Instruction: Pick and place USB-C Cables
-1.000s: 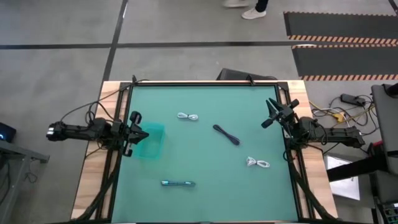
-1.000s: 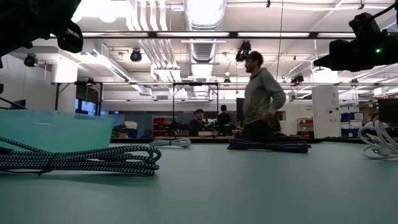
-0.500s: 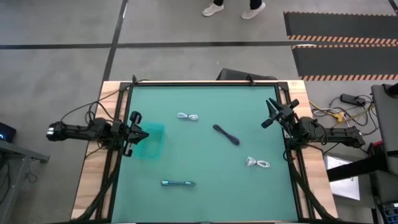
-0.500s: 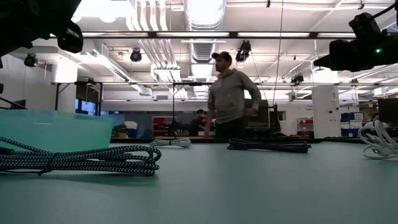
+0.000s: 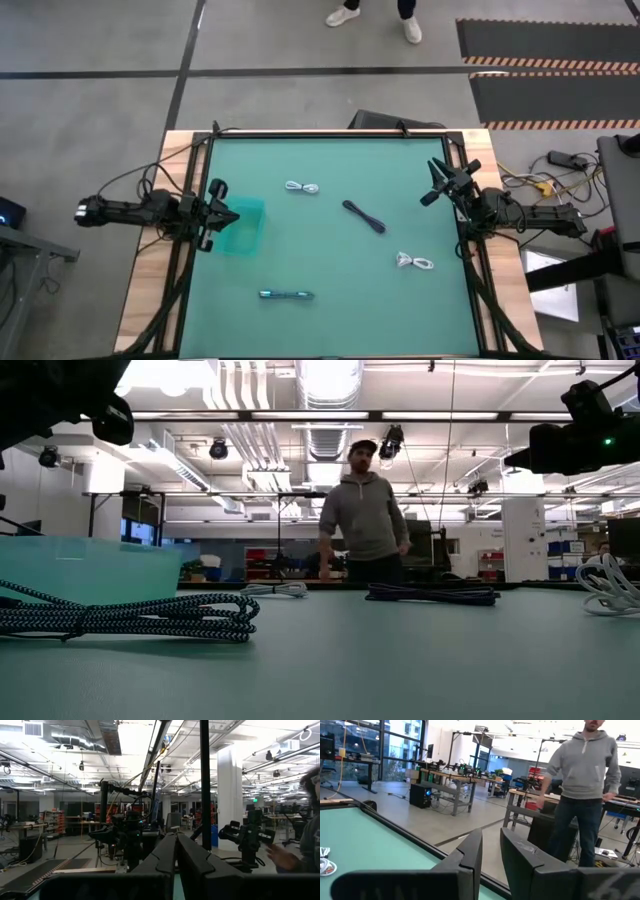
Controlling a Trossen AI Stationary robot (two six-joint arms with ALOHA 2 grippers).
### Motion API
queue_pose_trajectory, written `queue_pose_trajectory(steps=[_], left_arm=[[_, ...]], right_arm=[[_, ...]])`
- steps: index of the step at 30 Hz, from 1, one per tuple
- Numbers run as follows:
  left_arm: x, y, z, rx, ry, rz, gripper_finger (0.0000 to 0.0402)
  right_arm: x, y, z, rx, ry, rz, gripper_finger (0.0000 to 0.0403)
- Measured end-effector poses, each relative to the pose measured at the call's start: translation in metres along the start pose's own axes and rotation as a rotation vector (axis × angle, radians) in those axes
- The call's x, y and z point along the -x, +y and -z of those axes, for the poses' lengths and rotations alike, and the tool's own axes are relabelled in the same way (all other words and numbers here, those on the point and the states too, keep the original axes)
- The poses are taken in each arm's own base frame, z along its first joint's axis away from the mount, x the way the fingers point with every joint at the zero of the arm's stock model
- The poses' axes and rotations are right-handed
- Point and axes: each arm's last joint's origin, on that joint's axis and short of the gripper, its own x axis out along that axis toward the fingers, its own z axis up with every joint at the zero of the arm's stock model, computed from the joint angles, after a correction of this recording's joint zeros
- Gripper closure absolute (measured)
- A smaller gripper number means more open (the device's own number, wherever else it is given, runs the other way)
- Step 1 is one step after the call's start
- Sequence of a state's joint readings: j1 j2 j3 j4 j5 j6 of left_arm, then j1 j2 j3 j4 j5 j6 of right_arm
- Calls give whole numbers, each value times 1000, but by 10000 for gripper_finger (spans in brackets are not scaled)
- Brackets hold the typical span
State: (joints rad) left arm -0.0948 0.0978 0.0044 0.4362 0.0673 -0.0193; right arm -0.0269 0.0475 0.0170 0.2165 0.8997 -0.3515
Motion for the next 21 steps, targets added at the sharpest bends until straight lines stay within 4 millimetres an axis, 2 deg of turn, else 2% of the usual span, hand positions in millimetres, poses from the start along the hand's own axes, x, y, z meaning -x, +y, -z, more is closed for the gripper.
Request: queue_pose_trajectory(steps=[16,18,21], left_arm=[[0,0,0,0,0,0,402],[0,0,0,0,0,-1,402],[0,0,0,0,0,0,402]], right_arm=[[0,0,0,-11,-1,-1,344],[0,0,0,-65,-6,-17,344],[0,2,-1,-304,-14,-81,344]])
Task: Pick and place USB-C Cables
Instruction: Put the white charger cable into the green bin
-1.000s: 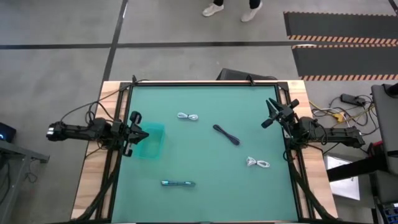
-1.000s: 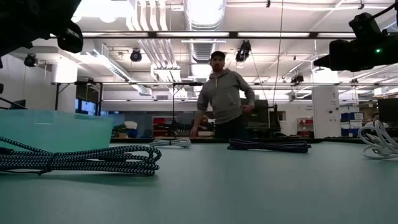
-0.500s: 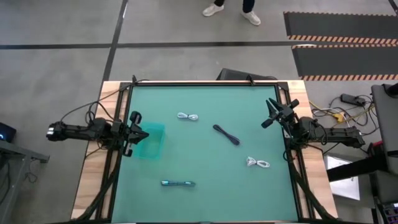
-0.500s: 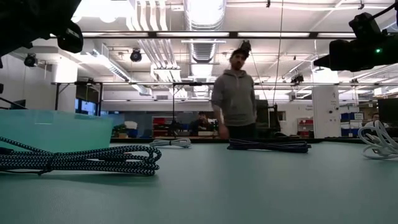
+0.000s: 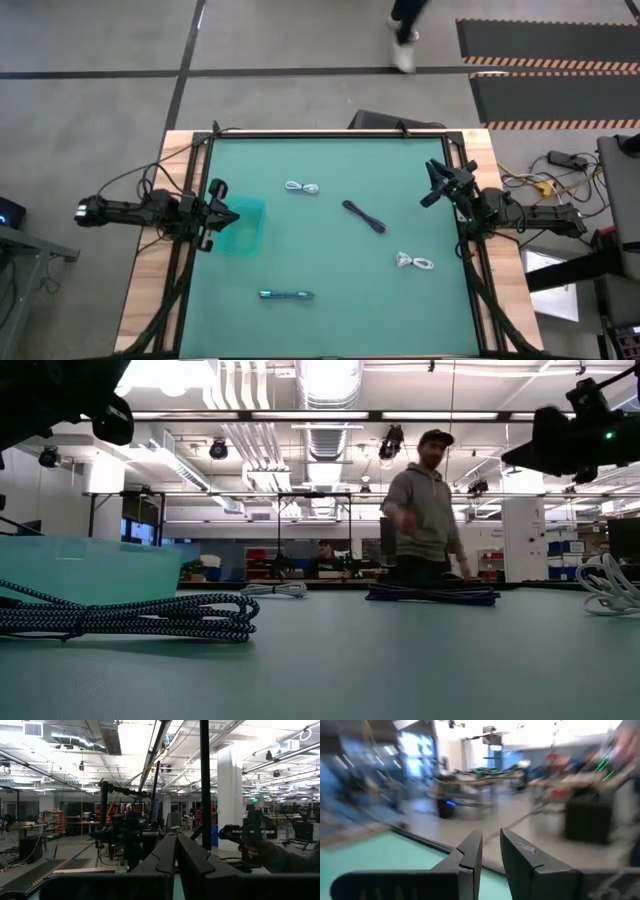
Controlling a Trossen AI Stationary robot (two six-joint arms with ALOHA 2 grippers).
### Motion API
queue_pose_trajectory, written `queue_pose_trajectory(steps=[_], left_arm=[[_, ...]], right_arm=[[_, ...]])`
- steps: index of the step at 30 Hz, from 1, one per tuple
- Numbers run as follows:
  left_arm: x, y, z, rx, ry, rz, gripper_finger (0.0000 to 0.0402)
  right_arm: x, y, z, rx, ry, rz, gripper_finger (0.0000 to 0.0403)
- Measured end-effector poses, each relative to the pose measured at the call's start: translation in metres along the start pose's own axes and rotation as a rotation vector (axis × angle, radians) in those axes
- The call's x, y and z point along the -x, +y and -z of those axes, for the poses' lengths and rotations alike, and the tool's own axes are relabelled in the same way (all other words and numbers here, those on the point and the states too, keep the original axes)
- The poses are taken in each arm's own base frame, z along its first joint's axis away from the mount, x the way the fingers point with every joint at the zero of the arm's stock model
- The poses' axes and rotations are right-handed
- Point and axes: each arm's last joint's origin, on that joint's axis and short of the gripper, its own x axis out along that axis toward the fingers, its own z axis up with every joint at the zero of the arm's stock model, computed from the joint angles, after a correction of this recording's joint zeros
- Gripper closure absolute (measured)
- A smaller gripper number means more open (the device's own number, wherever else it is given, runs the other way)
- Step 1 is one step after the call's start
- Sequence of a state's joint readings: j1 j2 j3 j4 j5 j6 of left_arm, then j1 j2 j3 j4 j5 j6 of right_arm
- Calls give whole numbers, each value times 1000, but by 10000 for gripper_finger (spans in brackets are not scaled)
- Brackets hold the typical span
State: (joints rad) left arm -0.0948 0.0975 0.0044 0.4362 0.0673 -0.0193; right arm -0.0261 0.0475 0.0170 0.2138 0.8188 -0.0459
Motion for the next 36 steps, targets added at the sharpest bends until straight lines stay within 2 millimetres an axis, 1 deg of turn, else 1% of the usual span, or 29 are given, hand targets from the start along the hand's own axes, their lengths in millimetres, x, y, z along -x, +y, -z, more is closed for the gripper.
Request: queue_pose_trajectory(steps=[3,5,10,14,18,23,25,28,36], left_arm=[[0,0,0,0,0,0,402],[0,0,0,0,0,0,402],[0,0,-1,-20,-9,0,402],[0,0,-2,-28,-23,-5,402],[0,3,-4,-27,-45,-104,402],[-1,7,-4,-34,-34,-221,402],[-3,7,-4,-36,-11,-243,402],[-8,8,-9,-36,2,-268,402],[-24,12,-14,-70,88,-361,402]], right_arm=[[0,1,0,-221,0,-46,344],[0,1,0,-279,2,-49,344],[0,1,0,-184,1,-35,344],[0,1,-1,-258,-2,-52,344],[0,4,-3,-279,-9,-164,344],[1,6,-11,-299,-77,-255,344],[1,7,-15,-297,-106,-281,344],[0,9,-18,-288,-131,-285,344],[-8,17,-20,-256,-163,-282,344]])
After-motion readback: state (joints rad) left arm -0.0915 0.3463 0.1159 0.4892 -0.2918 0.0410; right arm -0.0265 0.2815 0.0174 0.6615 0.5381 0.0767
